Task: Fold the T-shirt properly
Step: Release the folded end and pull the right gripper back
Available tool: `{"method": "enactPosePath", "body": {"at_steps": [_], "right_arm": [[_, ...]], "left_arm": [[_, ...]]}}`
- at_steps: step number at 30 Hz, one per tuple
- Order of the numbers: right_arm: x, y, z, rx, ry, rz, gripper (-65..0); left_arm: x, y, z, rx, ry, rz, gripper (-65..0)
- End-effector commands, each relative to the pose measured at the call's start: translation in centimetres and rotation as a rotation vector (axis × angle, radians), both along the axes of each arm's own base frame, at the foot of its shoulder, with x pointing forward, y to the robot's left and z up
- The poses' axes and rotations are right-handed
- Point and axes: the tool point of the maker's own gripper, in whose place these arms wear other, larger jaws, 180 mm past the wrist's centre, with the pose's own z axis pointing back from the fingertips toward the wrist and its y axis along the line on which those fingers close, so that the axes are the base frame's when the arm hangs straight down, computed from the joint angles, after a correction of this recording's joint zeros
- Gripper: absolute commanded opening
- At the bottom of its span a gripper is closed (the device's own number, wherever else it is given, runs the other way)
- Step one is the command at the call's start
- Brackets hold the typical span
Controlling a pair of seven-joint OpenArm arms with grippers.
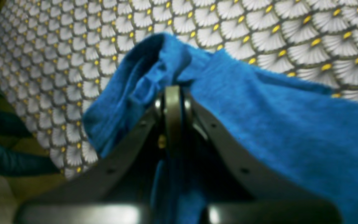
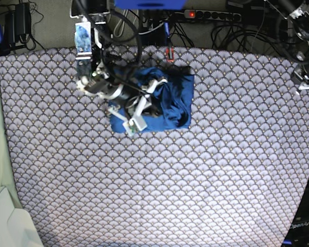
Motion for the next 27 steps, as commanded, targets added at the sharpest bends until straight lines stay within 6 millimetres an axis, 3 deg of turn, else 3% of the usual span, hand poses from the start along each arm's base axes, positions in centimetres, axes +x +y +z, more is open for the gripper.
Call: {"method": "enactPosePath", "body": {"at_steps": [1,6,10,14,22,27], "right_arm": [[0.6,0.6,1.0,0.046,-0.032,-0.005,-65.0],[-1.2,4.0,-0.8,0.065,0.025,0.09,-65.0],[-3.2,8.7,0.3,0.09,-0.012,0.23,-65.0],[-4.0,11.5,1.8,0.091,-0.059,0.336,-65.0],[-3.3,11.5,3.4,0.093,-0.109,0.336,-65.0],[-1.4,7.6,5.0,0.049,-0.188,0.263,-65.0]], "left_arm": [[0.6,0.7,1.2,0.028,-0.032,0.001,-64.8],[0.6,0.8,1.2,0.028,-0.032,0.003,-64.8],[0.6,0.8,1.2,0.028,-0.032,0.003,-64.8],[0.6,0.8,1.2,0.027,-0.032,0.003,-64.8],[-0.3,0.6,0.7,0.021,-0.011,0.0,-64.8],[-1.1,-0.1,0.2,-0.011,0.02,-0.022,-64.6]]}}
